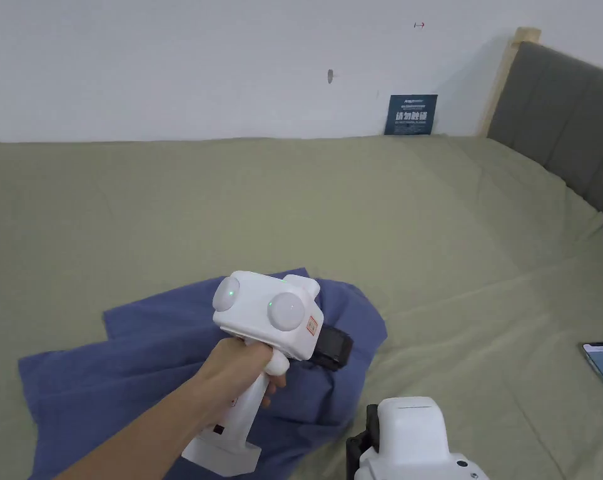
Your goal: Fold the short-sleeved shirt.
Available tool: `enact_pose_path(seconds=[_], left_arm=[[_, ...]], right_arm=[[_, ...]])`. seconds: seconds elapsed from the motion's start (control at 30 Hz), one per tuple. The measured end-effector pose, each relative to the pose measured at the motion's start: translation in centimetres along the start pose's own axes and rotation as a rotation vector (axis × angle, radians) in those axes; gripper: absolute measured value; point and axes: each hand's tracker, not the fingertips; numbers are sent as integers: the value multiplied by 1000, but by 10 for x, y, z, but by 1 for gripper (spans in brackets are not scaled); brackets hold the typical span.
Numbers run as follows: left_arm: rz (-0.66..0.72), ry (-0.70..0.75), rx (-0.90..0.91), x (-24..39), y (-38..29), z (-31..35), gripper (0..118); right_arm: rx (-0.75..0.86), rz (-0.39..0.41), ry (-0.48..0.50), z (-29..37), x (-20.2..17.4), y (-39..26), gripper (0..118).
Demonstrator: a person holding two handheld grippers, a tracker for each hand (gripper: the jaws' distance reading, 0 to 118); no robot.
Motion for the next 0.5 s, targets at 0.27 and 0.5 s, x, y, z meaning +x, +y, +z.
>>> enact_pose_path(seconds=[0.27,0.5], left_arm=[[117,180,438,-32,-89,184,0],[266,471,690,-48,-224,322,0]], right_arm=[[68,-8,33,22,-7,13,1],[144,38,100,42,-27,24,1]])
